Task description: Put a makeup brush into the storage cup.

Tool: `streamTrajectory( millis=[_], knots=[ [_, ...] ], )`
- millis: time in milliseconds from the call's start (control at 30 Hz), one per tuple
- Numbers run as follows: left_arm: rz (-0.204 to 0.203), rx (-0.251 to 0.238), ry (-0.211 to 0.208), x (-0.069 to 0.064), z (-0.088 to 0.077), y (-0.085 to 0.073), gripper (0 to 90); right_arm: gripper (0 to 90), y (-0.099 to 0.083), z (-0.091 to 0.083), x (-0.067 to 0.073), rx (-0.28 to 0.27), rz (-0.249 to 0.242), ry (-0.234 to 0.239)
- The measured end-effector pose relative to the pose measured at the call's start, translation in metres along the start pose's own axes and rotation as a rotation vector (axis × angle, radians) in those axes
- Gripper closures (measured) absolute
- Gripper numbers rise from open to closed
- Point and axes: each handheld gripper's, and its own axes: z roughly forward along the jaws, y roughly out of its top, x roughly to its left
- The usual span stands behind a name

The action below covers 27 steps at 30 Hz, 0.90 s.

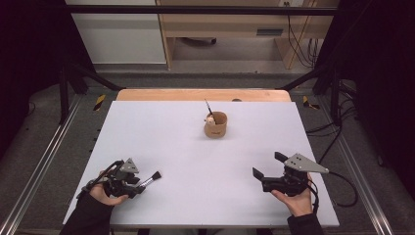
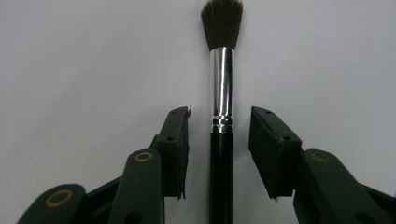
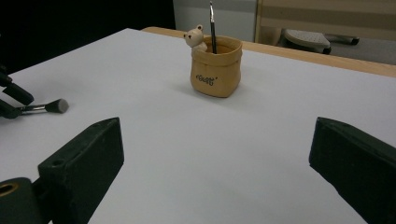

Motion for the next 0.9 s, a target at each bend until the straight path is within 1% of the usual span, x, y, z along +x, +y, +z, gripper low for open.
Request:
streamTrajectory(
  millis=[167,400,567,600,667,900],
  knots=[
    [0.0,0.021,0.0,-0.0004,0.0011,0.0003,62.9,3.8,0.0001,0.0,0.0,0.0,-0.002,0.0],
    [0.0,0.026,0.002,-0.0013,0.0015,0.0016,66.2,3.7,-0.0002,0.0002,-0.0003,0.007,-0.005,0.002],
    [0.0,0.04,0.001,-0.0033,0.0016,0.0033,71.8,3.6,0.0001,0.0001,0.0,0.007,-0.006,0.002],
    [0.002,0.052,0.001,-0.0041,0.0013,0.0042,72.7,3.6,0.0002,0.0,0.0,0.006,-0.003,0.0],
    [-0.006,0.053,0.003,-0.0054,0.002,0.0047,74.1,3.6,0.0001,0.0001,0.0,0.008,-0.004,0.0],
    [-0.007,0.07,0.009,-0.0075,0.0024,0.0066,77.1,3.5,0.0,0.0007,0.0001,0.009,-0.002,0.0]
  ],
)
